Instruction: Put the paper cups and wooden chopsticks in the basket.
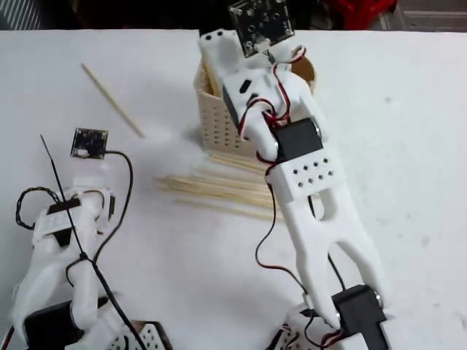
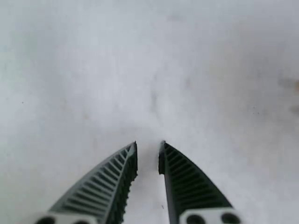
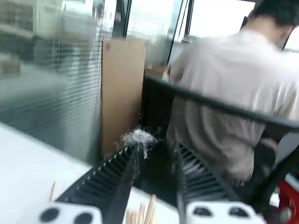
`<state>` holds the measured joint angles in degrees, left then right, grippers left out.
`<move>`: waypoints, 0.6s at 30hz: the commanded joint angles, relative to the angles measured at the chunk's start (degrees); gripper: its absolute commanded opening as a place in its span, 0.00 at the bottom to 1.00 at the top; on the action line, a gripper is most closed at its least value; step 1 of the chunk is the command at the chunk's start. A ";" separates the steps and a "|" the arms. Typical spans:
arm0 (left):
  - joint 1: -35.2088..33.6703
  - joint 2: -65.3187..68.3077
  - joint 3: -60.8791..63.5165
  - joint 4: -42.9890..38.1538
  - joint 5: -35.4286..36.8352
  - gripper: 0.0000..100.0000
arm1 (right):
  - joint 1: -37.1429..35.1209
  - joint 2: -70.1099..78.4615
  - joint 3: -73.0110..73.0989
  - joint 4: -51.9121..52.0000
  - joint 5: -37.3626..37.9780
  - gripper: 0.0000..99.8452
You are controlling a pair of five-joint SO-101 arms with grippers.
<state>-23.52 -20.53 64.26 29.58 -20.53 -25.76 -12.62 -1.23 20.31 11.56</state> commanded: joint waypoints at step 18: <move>1.36 -1.36 -0.09 -1.23 -0.70 0.10 | -3.82 -10.15 12.22 54.55 12.22 0.02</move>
<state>-23.52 -20.53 64.26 29.58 -20.53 -26.20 -21.49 3.78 76.13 17.45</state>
